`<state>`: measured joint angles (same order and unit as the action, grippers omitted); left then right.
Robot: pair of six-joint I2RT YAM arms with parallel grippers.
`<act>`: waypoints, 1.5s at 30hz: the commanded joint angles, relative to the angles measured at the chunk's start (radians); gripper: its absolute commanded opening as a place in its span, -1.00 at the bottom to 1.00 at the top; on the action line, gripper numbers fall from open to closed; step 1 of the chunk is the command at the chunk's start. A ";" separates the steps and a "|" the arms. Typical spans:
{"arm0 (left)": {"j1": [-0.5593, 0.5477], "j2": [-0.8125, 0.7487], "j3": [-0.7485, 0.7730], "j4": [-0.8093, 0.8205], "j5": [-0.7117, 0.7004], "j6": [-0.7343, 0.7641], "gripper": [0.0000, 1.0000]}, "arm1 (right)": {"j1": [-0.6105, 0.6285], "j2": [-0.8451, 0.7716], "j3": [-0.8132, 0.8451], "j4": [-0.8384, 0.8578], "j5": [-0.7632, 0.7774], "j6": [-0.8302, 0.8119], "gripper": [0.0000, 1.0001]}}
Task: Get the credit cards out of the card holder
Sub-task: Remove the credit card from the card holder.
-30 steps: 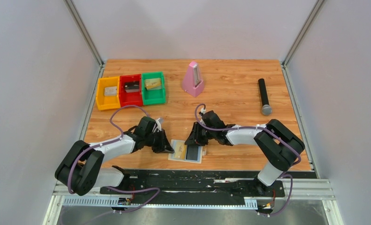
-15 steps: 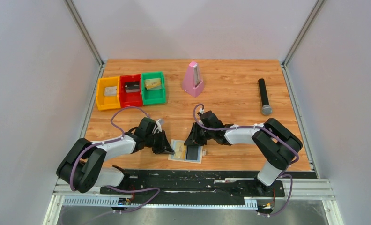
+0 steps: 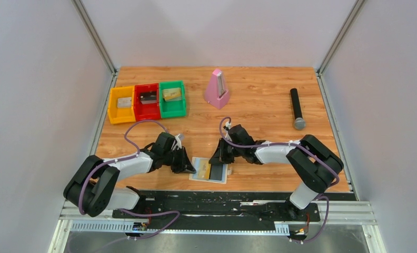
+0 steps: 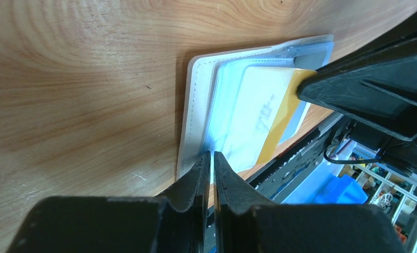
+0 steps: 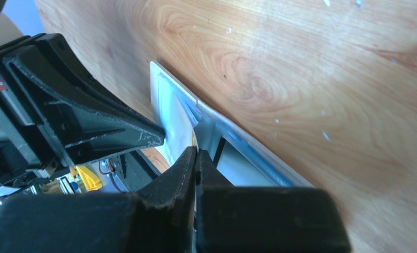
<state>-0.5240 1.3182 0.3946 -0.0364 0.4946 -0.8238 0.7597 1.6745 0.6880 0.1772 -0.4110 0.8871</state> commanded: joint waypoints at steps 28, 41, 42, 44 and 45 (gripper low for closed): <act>-0.005 -0.282 0.075 0.156 0.100 -0.162 0.05 | -0.092 -0.634 -0.165 -0.078 0.282 0.333 -1.00; -0.018 -0.368 -0.015 0.481 0.046 -0.294 0.16 | -0.064 -0.806 -0.324 0.101 0.525 0.583 -1.00; -0.019 -0.354 -0.011 0.481 0.042 -0.293 0.17 | -0.062 -0.809 -0.330 0.110 0.524 0.587 -1.00; -0.024 -0.325 -0.002 0.500 0.044 -0.301 0.18 | -0.058 -0.807 -0.339 0.131 0.518 0.589 -1.00; -0.029 -0.301 -0.003 0.533 0.046 -0.313 0.18 | -0.056 -0.806 -0.344 0.142 0.513 0.591 -1.00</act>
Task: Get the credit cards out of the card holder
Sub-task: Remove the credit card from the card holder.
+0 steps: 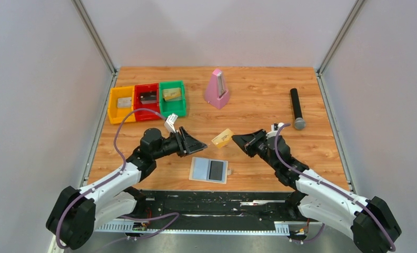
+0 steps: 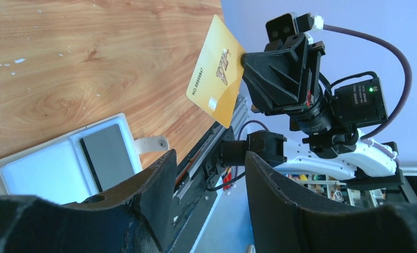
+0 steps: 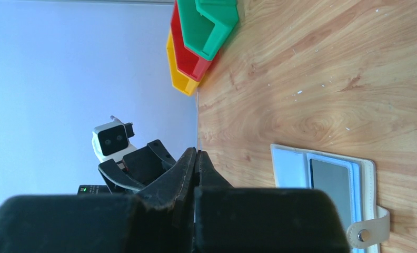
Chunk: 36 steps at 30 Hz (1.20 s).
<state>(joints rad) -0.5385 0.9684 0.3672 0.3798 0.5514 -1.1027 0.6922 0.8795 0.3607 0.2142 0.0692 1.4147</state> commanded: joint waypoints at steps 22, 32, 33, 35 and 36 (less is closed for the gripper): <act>-0.045 0.231 0.047 0.325 0.016 -0.072 -0.50 | 0.052 0.006 -0.093 0.260 -0.088 0.072 -1.00; -0.043 0.221 0.102 0.230 0.130 0.028 -1.00 | 0.007 -0.068 0.051 -0.008 -0.247 -0.478 -0.19; -0.043 0.226 0.108 0.223 0.166 0.036 -1.00 | -0.002 -0.087 0.067 -0.056 -0.260 -0.521 -0.10; -0.044 0.232 0.119 0.212 0.215 0.054 -1.00 | -0.033 -0.119 0.092 -0.130 -0.305 -0.593 0.01; -0.044 0.234 0.123 0.203 0.231 0.065 -1.00 | -0.045 -0.126 0.104 -0.158 -0.336 -0.620 0.05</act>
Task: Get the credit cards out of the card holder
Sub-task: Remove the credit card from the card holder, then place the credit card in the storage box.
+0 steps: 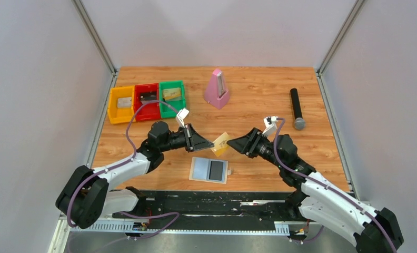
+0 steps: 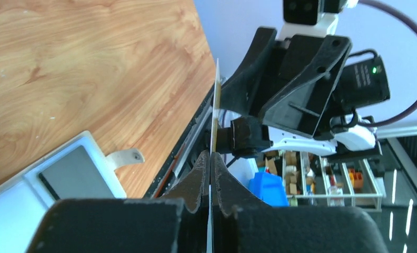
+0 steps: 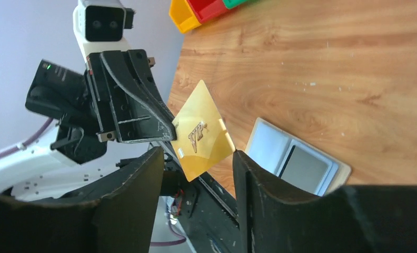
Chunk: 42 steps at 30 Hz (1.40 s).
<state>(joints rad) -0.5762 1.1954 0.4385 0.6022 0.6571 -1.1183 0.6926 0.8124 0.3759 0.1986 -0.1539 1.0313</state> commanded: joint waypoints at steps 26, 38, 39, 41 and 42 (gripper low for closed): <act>-0.004 -0.020 0.170 -0.345 0.293 0.297 -0.43 | -0.137 0.102 0.186 -0.124 -0.543 -0.329 -1.00; 0.133 -0.128 0.167 -0.273 0.262 0.172 0.03 | -0.142 0.073 0.109 0.155 -0.354 -0.010 -1.00; 0.133 -0.125 0.164 -0.262 0.269 0.164 0.03 | -0.142 0.077 0.107 0.172 -0.338 0.013 -1.00; 0.133 -0.125 0.152 -0.230 0.269 0.139 0.03 | -0.142 0.082 0.105 0.190 -0.300 0.039 -1.00; 0.133 -0.126 0.143 -0.208 0.269 0.121 0.03 | -0.142 0.083 0.103 0.199 -0.285 0.051 -1.00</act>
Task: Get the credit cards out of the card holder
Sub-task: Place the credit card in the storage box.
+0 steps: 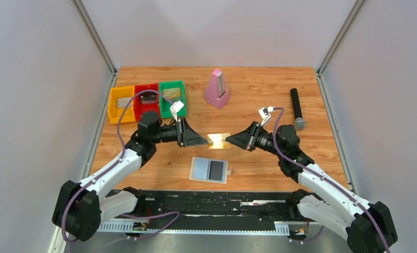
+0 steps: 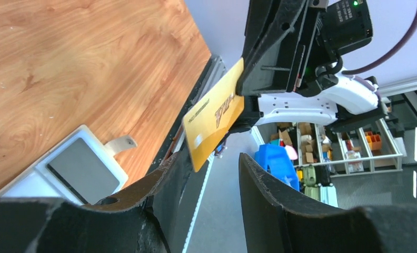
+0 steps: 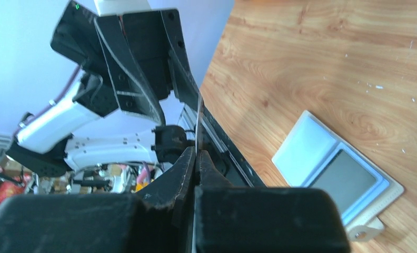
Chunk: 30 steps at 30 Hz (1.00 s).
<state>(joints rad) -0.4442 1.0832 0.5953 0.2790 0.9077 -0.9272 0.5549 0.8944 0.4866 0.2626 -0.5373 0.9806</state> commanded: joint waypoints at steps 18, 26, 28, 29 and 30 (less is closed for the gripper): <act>-0.001 0.132 -0.094 0.529 0.004 -0.307 -0.13 | -0.003 0.021 -0.038 0.207 0.171 0.188 -1.00; -0.001 0.166 -0.105 0.575 -0.004 -0.325 -0.98 | -0.002 0.034 -0.046 0.205 0.178 0.201 -0.94; -0.001 0.164 -0.105 0.567 -0.017 -0.326 -1.00 | -0.004 0.035 -0.044 0.199 0.175 0.196 -0.86; -0.001 0.163 -0.101 0.560 -0.020 -0.319 -1.00 | -0.003 0.035 -0.042 0.192 0.175 0.191 -0.78; 0.000 0.162 -0.096 0.539 -0.023 -0.313 -1.00 | -0.004 0.033 -0.036 0.175 0.175 0.185 -0.70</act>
<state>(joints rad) -0.4442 1.2495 0.4950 0.7834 0.9024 -1.2480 0.5549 0.9298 0.4404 0.4171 -0.3710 1.1694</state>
